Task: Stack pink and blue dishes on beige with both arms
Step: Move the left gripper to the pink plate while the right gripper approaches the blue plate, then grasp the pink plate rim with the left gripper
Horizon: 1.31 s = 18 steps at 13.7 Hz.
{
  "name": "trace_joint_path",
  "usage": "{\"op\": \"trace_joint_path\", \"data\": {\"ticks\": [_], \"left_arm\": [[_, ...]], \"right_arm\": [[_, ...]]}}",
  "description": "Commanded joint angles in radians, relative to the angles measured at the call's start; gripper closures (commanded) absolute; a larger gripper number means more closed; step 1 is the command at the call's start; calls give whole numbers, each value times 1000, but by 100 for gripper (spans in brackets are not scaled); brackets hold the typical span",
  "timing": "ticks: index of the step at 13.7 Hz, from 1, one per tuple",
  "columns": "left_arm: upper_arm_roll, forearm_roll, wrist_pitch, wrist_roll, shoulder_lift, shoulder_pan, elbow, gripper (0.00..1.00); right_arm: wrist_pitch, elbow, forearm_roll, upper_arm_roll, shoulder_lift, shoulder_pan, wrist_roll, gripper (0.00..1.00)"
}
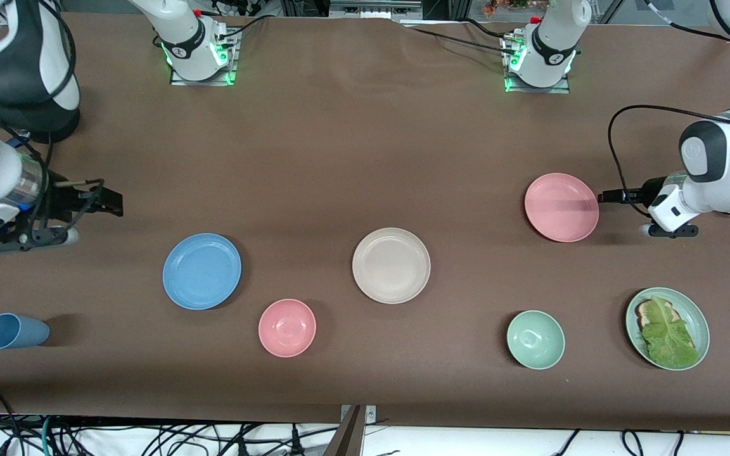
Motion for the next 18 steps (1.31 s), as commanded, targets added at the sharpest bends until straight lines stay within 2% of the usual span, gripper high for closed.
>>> {"op": "trace_joint_path", "data": {"ticks": [1,11,18], "left_arm": [[5,-34,68,19,1,-3,-43,0],[2,-85,162,42,88,-13,-41,0],[1,-105,165,65,99,-18,-32,0]], "right_arm": [[39,15,7,8,10,-10,10,0],[44,4,34,7,14,-19,-6,0],[33,4,34,7,14,-24,-6,0]]}}
